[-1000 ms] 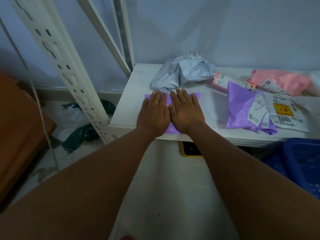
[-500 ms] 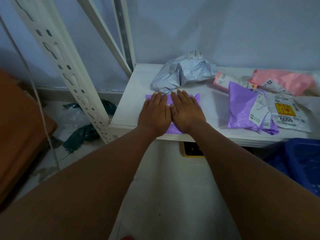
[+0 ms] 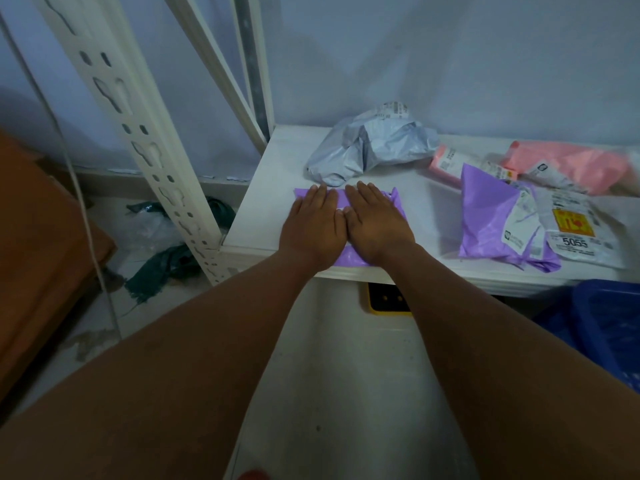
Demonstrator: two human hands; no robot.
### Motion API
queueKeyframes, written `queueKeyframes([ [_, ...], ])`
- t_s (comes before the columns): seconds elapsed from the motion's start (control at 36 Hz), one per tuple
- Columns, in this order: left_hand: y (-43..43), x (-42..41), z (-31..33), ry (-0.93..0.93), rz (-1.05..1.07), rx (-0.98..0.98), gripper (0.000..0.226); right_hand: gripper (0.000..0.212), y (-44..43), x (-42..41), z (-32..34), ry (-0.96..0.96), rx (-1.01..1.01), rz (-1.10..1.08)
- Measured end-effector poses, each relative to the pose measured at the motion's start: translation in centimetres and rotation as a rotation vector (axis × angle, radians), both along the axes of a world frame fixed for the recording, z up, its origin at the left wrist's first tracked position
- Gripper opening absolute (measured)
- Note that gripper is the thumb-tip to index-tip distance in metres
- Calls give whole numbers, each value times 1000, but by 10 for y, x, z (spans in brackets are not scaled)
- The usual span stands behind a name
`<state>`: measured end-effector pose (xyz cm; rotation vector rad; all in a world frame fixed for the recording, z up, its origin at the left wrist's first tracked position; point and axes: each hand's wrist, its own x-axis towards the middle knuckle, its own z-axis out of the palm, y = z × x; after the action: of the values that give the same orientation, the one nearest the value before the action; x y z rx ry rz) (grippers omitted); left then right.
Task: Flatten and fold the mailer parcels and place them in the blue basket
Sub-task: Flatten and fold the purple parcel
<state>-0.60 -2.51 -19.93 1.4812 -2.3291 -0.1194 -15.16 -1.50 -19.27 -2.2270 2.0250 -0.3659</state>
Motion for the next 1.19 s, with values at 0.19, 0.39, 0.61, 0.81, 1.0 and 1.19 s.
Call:
queueKeyframes([
  [0.19, -1, -1, 1, -4, 12, 25, 86, 91, 1, 1, 1, -6, -6, 1],
  [0.39, -1, -1, 4, -4, 25, 36, 84, 93, -2, 0, 0, 14, -24, 8],
  [0.61, -1, -3, 3, 7, 30, 34, 87, 92, -2, -2, -2, 20, -35, 16],
  [0.81, 1, -2, 5, 4, 27, 35, 88, 91, -2, -2, -2, 16, -39, 14],
  [1.0, -1, -3, 3, -4, 28, 42, 80, 91, -1, -2, -1, 35, -36, 23],
  [1.19, -3, -3, 1, -20, 37, 54, 71, 92, -3, -1, -1, 51, -27, 20],
])
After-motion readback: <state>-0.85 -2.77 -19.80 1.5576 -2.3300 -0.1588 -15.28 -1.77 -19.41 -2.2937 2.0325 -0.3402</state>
